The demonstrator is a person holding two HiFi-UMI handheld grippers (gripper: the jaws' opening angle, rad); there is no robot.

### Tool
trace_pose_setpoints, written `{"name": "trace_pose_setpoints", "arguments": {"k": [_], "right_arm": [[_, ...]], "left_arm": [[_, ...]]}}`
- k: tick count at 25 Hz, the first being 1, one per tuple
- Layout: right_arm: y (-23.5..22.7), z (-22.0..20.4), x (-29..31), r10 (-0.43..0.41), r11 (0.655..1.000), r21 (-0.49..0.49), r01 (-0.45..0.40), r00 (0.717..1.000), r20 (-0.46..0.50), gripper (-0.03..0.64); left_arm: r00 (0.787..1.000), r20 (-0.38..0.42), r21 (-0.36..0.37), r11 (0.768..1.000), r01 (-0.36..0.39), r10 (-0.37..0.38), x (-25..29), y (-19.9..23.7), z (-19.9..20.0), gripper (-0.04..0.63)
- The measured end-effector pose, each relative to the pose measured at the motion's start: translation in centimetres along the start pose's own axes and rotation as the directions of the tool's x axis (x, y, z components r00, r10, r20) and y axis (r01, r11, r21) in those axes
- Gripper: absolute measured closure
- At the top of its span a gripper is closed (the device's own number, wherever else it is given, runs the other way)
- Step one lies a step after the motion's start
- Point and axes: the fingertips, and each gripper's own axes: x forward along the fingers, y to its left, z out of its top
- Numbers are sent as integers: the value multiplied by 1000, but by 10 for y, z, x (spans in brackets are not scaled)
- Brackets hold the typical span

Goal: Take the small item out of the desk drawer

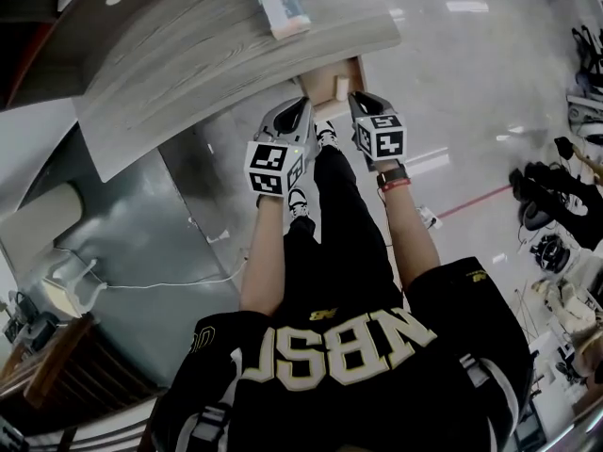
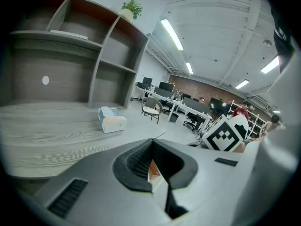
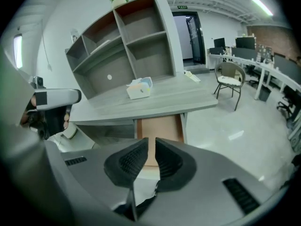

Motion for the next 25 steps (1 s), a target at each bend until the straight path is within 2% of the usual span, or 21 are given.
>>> {"name": "trace_pose_setpoints", "arguments": {"k": [11,19,25], "right_arm": [[-26,-34,49,5,995,-99,-15,995,-102,528],[-33,-62,74,26,970,-231,-70,982,-188,488],[-32,-79,102,52,977,-191,-95,975,-217,434]], "left_arm": [[1000,-25,-28,1000,-8,8,26,15,-27,581],[996,-84,45,999,29,-26,49,12,-52,581],[994,-106,15,999,40,-38,64,12,-73,581]]}}
